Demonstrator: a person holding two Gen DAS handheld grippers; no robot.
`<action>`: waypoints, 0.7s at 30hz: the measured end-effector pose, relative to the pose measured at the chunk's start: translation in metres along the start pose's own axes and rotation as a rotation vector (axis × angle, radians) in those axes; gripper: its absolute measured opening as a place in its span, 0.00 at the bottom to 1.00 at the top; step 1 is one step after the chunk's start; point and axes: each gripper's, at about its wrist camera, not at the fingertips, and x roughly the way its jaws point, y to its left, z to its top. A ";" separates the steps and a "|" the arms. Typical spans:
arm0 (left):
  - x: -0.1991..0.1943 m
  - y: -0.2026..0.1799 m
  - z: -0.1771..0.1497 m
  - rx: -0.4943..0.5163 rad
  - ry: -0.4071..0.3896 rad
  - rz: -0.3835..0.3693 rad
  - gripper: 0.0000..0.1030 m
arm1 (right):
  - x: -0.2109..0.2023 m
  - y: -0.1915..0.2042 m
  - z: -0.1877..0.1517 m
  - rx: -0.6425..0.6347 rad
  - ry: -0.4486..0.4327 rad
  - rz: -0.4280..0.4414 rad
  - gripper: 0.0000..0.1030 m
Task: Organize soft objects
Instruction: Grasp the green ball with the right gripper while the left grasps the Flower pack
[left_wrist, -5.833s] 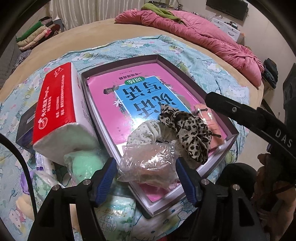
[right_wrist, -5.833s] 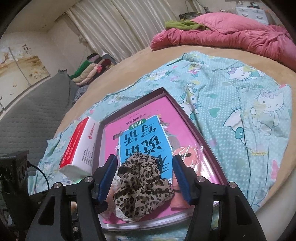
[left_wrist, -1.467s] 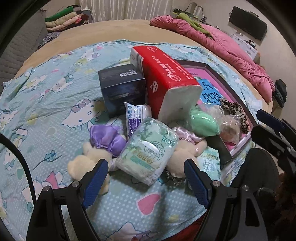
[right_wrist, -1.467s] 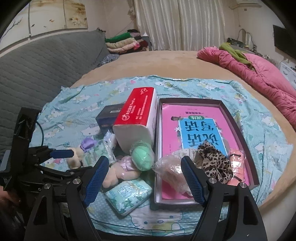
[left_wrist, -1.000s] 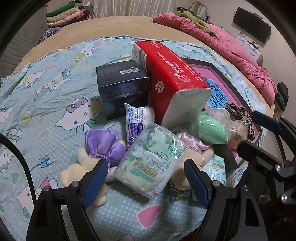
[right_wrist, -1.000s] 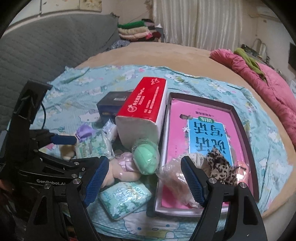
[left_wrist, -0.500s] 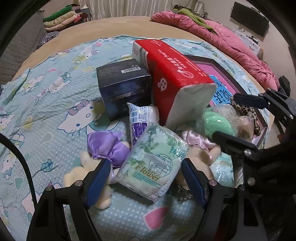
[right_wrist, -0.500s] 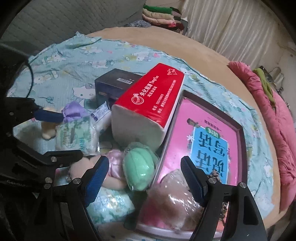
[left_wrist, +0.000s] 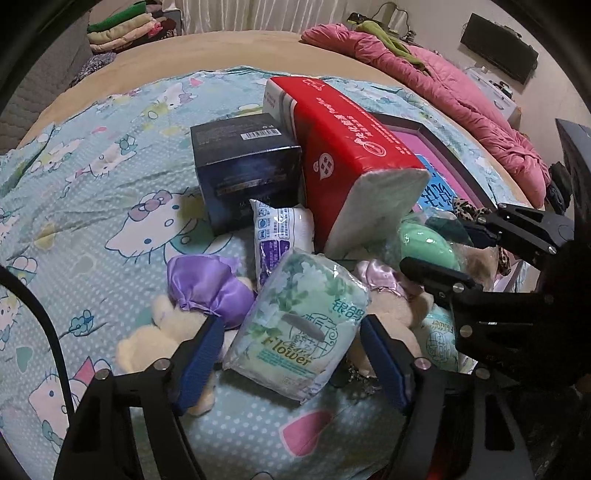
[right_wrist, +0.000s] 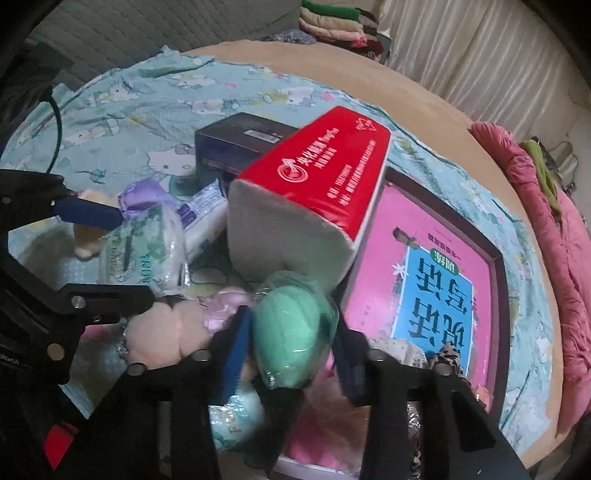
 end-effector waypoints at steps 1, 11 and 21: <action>0.001 0.000 0.000 -0.003 0.002 0.001 0.69 | -0.002 -0.001 -0.001 0.007 -0.006 0.002 0.38; -0.001 -0.005 -0.004 -0.001 -0.017 -0.012 0.56 | -0.042 -0.020 -0.007 0.187 -0.162 0.147 0.37; -0.031 -0.003 -0.003 -0.045 -0.084 -0.039 0.54 | -0.072 -0.032 -0.012 0.311 -0.271 0.202 0.37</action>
